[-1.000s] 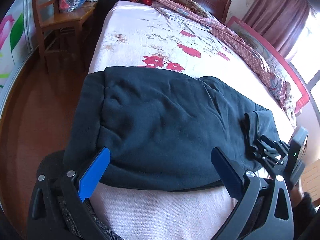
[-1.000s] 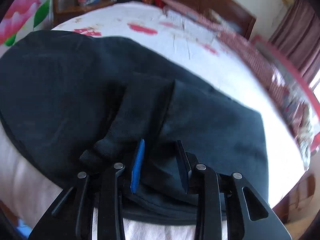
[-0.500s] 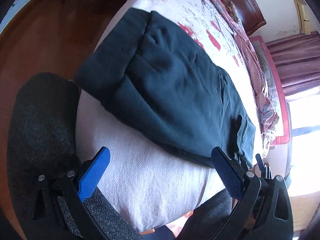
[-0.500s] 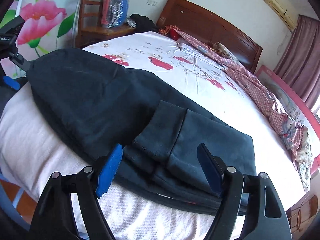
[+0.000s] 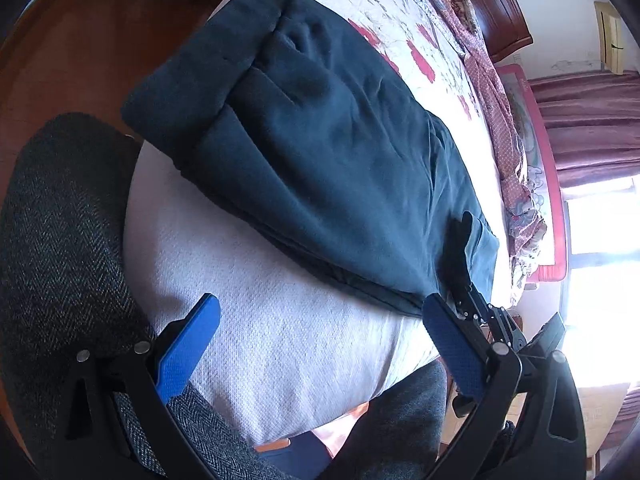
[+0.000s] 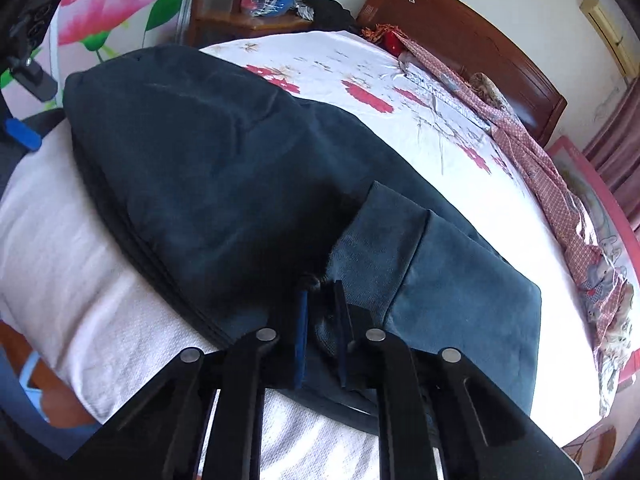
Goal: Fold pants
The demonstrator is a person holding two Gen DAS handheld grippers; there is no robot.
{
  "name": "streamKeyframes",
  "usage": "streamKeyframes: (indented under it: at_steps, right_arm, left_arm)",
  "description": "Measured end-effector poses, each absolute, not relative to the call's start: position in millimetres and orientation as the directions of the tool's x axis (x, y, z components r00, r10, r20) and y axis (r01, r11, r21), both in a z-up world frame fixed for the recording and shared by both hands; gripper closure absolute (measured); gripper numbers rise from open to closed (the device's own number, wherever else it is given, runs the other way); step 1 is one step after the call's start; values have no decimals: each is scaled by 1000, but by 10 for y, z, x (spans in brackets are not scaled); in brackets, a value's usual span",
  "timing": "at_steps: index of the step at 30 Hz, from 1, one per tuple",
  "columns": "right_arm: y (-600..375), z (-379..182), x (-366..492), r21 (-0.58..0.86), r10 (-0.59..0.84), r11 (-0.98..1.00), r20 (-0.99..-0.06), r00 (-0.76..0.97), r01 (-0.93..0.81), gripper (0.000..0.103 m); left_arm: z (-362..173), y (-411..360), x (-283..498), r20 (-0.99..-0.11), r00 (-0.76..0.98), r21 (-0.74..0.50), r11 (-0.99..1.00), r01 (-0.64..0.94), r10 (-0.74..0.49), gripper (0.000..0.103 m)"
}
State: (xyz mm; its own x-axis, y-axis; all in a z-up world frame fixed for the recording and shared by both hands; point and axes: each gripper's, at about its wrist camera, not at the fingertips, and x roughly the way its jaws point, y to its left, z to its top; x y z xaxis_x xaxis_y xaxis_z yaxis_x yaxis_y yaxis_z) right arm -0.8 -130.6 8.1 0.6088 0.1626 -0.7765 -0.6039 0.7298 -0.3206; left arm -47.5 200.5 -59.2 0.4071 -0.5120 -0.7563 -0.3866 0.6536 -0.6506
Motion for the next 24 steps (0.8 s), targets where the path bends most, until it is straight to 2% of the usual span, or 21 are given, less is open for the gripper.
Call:
streamKeyframes:
  at_steps: [3,9,14,18,23,24]
  right_arm:
    - [-1435,195,32,-233,212,780,-775,595,-581,95]
    - [-1288,288,-77,-223,237,814,-715,657,-536,95]
    - [-1055,-116,-7,-279,171,783,-762,624,-556,95]
    - [-1103,-134,25,-207,199,819,-772,604,-534,95]
    - [-1045,-215,-29,-273,164,788,-771,615,-552,95]
    - [-1030,-231,-38,-283,159,775,-779,607,-565,87]
  left_arm:
    - [-596,2017,-479,-753,410,-654,649,-388,-514,2]
    - [-583,2105,-516,-747,429,-660,644,-388,-507,2]
    - [-585,2140,-525,-746,433,-661,640,-393,-505,2]
    - [-572,2220,-547,-748,448,-658,640,-397,-490,2]
    - [-547,2243,-499,-747,454,-656,653,-378,-486,2]
    - [-512,2278,-499,-750,466,-648,661,-378,-469,2]
